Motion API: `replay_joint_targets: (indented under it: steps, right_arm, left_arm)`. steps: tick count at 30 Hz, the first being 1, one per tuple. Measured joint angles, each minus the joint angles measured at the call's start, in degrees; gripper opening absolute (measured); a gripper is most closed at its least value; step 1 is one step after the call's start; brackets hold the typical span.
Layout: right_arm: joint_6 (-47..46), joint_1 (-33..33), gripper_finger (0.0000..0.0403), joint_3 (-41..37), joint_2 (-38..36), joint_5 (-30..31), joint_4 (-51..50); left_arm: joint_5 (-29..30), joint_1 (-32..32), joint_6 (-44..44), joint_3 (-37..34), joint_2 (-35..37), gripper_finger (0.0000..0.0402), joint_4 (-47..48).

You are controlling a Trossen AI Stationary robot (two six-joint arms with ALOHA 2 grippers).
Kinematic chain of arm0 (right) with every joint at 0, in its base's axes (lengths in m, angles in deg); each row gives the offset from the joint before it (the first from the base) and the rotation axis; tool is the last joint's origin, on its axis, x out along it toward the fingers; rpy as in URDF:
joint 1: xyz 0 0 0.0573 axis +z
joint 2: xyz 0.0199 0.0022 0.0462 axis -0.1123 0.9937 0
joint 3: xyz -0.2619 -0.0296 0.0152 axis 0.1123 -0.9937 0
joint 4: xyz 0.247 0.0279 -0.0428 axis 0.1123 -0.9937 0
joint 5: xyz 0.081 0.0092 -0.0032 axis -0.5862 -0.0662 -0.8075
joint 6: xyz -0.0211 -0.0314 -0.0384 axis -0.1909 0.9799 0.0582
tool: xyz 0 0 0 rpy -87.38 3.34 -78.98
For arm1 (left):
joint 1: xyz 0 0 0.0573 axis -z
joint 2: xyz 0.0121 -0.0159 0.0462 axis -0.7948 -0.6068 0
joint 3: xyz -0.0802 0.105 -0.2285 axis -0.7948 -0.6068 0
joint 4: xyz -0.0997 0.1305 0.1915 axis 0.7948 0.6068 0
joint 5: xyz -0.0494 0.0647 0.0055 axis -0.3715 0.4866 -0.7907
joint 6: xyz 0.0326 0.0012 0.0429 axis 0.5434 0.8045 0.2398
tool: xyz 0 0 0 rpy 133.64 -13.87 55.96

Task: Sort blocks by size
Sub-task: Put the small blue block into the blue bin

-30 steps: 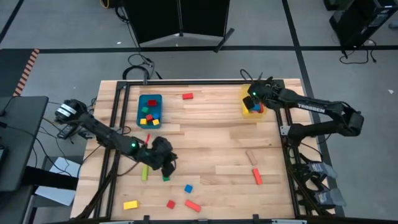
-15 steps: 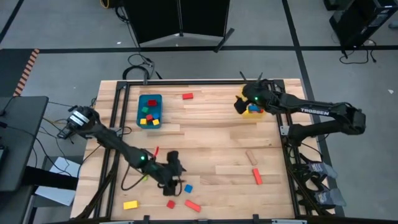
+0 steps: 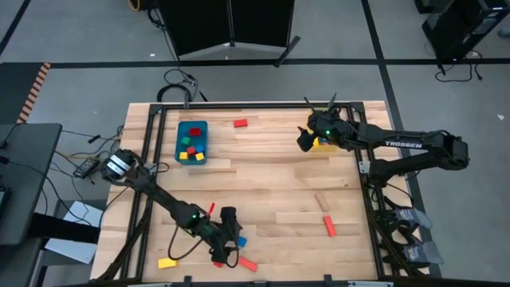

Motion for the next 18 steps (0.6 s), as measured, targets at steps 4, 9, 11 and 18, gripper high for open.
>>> replay_joint_targets:
  steps: [4,9,11,18]
  right_arm:
    - [-0.2,0.2,0.0296,0.0,0.0,0.0,0.0]
    - [-0.2,0.9,0.0289,0.0,0.0,0.0,0.1]
    - [-0.2,1.1,0.0289,0.0,0.0,0.0,0.2]
    - [-0.2,1.2,0.0289,0.0,0.0,0.1,0.9]
  left_arm:
    - [-0.1,0.2,0.0,0.0,-2.4,0.0352,-3.5]
    - [1.5,0.1,0.0,0.0,-5.5,0.0326,-6.5]
    - [2.8,0.1,-0.2,0.0,-5.9,0.0301,-6.7]
    - [3.1,-1.5,0.1,0.0,-5.9,0.0133,-6.7]
